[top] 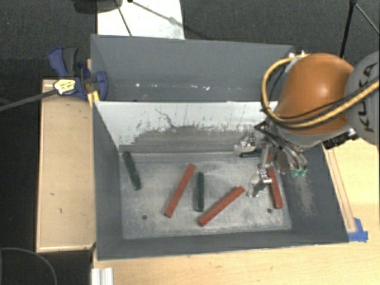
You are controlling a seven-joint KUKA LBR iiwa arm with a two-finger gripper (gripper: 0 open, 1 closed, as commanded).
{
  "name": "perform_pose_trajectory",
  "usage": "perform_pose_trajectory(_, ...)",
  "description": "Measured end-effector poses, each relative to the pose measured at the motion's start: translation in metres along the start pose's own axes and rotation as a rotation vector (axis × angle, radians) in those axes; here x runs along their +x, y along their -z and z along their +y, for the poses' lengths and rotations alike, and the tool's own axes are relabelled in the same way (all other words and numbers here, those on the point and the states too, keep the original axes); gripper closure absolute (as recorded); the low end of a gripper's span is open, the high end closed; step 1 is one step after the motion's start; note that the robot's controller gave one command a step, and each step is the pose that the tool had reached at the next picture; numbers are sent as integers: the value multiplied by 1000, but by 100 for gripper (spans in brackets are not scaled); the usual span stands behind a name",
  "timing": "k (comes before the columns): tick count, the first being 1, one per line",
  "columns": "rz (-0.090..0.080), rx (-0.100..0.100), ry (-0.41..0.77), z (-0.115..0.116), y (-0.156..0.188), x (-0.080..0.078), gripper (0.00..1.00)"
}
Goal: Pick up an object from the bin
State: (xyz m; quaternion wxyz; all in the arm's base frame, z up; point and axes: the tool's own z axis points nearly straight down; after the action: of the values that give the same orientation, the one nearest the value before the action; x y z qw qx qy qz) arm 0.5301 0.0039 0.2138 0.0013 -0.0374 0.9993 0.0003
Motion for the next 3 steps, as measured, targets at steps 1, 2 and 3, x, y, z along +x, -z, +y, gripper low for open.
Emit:
perform_pose_trajectory(1, -3, 1, 78, 15, -140, -23, 100)
perform_pose_trajectory(2, -1, 0, 77, 15, -142, -22, 0)
perform_pose_trajectory(3, -1, 0, 76, 15, -142, -22, 0)
